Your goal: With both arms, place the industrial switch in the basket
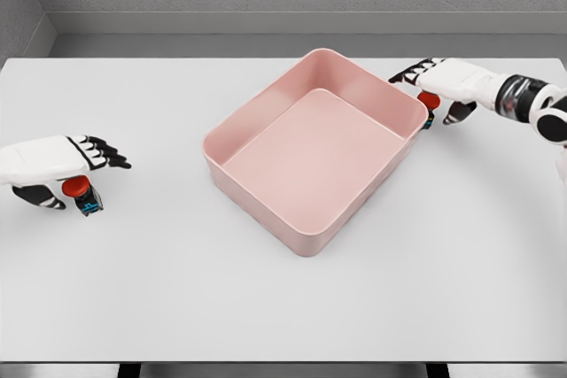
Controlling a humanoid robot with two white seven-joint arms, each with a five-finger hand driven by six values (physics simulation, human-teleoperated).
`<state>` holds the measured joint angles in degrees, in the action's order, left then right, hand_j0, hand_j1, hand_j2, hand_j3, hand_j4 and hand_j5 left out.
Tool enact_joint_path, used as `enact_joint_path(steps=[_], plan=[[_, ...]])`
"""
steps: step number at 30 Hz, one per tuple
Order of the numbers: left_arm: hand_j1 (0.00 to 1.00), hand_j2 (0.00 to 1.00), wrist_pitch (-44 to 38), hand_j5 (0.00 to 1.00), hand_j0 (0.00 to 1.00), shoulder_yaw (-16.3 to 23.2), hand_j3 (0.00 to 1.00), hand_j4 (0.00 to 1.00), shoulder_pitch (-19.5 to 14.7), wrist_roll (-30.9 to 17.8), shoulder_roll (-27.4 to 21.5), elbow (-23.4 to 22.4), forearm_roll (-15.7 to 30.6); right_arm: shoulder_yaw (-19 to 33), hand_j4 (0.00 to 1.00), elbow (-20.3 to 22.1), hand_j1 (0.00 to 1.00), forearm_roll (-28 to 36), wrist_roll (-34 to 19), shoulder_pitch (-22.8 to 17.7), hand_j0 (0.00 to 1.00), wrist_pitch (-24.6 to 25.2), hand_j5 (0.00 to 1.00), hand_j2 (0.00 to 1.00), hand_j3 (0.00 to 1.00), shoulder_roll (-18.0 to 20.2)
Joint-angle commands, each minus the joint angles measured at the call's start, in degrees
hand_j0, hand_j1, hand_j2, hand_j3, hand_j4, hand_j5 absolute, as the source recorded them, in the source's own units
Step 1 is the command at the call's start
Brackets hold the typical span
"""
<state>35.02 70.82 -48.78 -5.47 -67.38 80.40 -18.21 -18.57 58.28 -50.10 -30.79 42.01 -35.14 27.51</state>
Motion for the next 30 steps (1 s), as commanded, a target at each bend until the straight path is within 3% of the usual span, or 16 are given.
enact_joint_path(steps=[1, 23, 30], plan=[[1.0, 1.0, 0.0, 1.0, 1.0, 0.2, 1.0, 1.0, 0.0, 0.0, 0.0, 0.6, 0.3, 0.0, 1.0, -0.5, 1.0, 0.0, 0.0, 0.0, 1.0, 0.1, 1.0, 1.0, 1.0, -0.2], [0.96, 0.96, 0.0, 0.96, 0.96, 1.2, 0.96, 0.96, -0.4, -0.1, -0.2, 0.2, -0.1, 0.4, 1.0, -2.4, 1.0, -0.4, 0.1, -0.1, 1.0, 0.1, 1.0, 1.0, 1.0, -1.1], [0.71, 0.71, 0.0, 0.71, 0.71, 1.2, 0.71, 0.71, -0.4, -0.2, -0.2, 0.1, -0.4, 0.6, 1.0, -3.7, 1.0, -0.4, 0.2, 0.4, 1.0, 0.1, 1.0, 1.0, 1.0, -1.1]])
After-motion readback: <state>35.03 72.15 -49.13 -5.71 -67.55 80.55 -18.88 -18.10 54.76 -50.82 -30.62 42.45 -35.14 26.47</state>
